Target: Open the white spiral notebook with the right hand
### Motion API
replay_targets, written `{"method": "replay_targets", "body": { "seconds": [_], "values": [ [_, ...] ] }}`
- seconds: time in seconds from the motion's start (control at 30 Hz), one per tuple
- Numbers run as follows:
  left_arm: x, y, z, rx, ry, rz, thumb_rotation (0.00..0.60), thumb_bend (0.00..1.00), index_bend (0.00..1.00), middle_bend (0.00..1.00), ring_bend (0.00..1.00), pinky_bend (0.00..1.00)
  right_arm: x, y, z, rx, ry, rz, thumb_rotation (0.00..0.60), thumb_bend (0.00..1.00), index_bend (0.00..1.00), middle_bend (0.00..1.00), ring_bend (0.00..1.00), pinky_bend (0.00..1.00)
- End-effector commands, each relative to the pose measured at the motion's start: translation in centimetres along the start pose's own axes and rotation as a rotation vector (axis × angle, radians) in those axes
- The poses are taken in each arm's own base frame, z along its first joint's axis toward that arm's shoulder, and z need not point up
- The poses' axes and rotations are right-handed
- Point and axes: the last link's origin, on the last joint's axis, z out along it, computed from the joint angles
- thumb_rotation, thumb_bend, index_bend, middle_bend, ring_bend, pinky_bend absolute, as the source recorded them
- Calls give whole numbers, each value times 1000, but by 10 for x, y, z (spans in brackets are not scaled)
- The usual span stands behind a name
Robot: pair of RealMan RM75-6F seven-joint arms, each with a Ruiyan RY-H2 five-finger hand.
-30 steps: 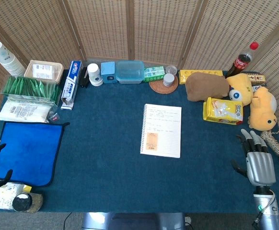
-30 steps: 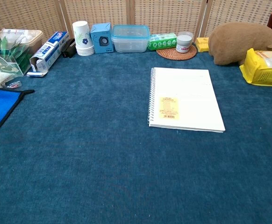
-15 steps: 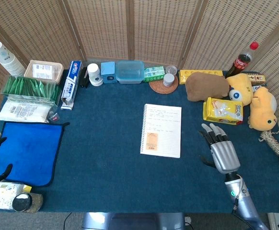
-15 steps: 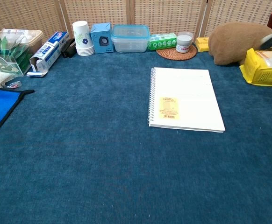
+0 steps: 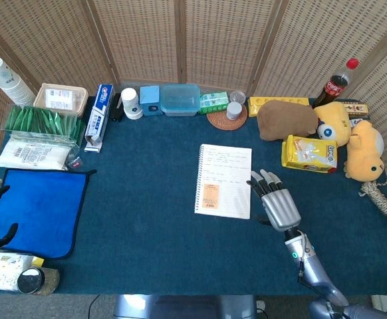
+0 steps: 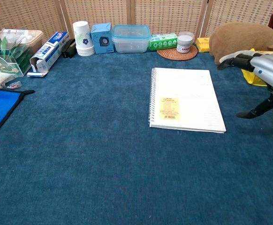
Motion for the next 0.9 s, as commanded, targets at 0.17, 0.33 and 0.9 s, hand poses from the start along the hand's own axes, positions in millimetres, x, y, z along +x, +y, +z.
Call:
{"method": "replay_targets", "body": {
  "seconds": [0.17, 0.33, 0.9],
  "values": [
    [-2, -1, 0, 3, -5, -5, 600, 291, 256, 95, 47, 0, -21, -3, 0, 17, -5, -12, 600, 55, 167, 136, 55, 138],
    [-4, -2, -1, 6, -9, -9, 600, 292, 255, 95, 47, 0, -32, -1, 0, 31, -21, -37, 600, 58, 165, 136, 55, 138],
    [-7, -6, -4, 22, -12, -26, 600, 292, 253, 92, 47, 0, -48, 4, 3, 48, -41, -54, 600, 55, 157, 136, 54, 139]
  ]
}}
